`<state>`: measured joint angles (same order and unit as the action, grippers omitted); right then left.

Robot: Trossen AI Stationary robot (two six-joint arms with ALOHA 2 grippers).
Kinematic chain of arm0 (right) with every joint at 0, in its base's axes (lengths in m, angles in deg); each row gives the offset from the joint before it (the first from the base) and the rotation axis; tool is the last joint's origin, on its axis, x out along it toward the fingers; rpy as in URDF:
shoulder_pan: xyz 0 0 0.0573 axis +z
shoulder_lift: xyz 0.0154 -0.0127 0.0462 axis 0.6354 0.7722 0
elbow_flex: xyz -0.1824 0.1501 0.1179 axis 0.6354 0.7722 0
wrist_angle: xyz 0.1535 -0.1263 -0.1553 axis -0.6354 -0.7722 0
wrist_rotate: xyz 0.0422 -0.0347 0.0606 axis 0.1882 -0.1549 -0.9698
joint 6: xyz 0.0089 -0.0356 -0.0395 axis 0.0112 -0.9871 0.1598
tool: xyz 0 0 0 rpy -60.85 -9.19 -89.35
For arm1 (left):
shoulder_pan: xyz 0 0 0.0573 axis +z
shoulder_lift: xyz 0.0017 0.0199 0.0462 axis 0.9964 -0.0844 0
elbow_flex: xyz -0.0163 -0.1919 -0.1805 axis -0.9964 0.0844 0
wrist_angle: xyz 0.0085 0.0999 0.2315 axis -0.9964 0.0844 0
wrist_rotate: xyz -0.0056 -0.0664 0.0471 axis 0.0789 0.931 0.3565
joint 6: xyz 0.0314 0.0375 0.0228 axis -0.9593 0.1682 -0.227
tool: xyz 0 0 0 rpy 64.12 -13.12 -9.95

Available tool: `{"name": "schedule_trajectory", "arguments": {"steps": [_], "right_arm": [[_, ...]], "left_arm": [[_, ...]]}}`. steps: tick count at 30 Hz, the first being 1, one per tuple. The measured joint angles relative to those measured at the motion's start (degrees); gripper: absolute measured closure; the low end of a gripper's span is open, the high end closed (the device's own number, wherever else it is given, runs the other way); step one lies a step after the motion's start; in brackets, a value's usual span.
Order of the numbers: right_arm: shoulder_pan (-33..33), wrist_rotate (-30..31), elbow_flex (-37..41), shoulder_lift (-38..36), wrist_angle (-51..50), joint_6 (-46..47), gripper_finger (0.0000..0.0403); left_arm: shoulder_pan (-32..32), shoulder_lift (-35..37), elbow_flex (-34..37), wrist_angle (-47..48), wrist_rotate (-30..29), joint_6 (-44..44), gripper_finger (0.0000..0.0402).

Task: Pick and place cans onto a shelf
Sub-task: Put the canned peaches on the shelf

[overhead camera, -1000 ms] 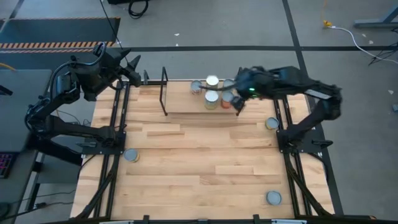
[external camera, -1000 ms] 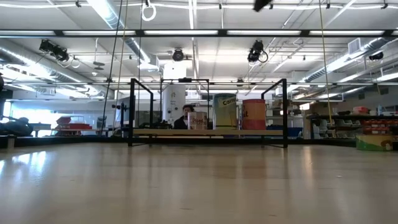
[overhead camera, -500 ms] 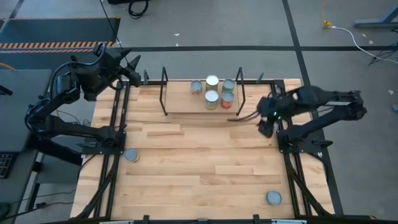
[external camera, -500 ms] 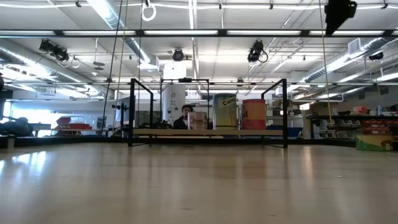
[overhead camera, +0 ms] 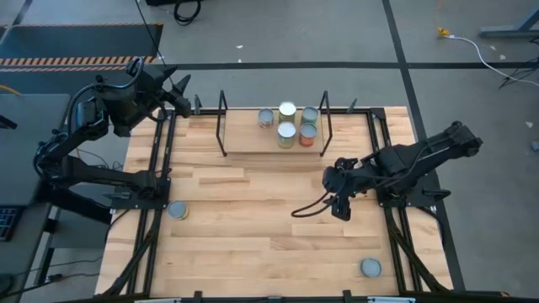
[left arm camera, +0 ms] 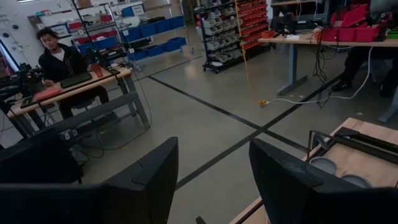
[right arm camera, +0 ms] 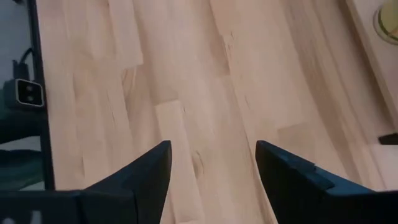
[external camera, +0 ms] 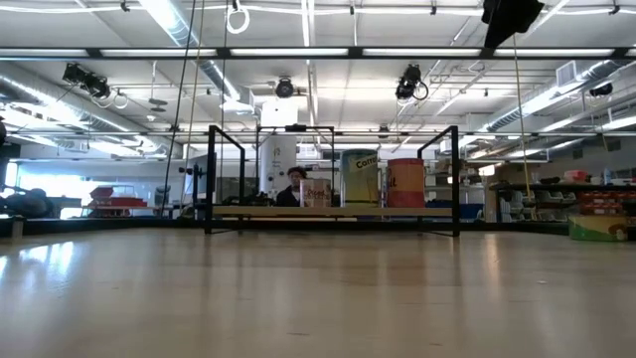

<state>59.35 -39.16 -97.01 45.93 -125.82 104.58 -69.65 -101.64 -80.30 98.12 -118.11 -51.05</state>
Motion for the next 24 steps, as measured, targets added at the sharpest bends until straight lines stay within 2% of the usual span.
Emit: {"name": "schedule_trajectory", "arguments": {"steps": [5, 10, 13, 16, 19, 24], "right_arm": [[-0.1, 1.0, -3.9, 0.3, -2.6, 0.5, 0.0163], [-1.6, 10.3, -8.5, 0.3, -4.9, 0.5, 0.0163], [-4.0, 16.3, -10.3, 0.3, -4.8, 0.5, 0.0163], [-7.8, 17.3, -11.4, 0.3, -4.7, 1.4, 0.0163], [-12.2, 15.1, -11.7, 0.3, -4.2, 1.2, 0.0163], [-17.6, 14.5, -11.7, 0.4, -1.7, -5.8, 0.0163]], "left_arm": [[0.0, 0.0, 0.0, 0.0, 0.0, 1.0, 0.0198], [0.1, 0.0, 0.0, -2.0, 0.0, 6.0, 0.0198], [-0.4, 0.2, 0.0, -1.1, 0.4, 6.2, 0.0198], [-3.0, 0.9, 0.0, 3.9, 5.1, 8.7, 0.0198], [-5.8, 0.9, 0.0, 12.8, 10.4, 13.9, 0.0198], [-11.4, -0.5, 0.0, 29.4, 22.5, 26.4, 0.0198]]}}
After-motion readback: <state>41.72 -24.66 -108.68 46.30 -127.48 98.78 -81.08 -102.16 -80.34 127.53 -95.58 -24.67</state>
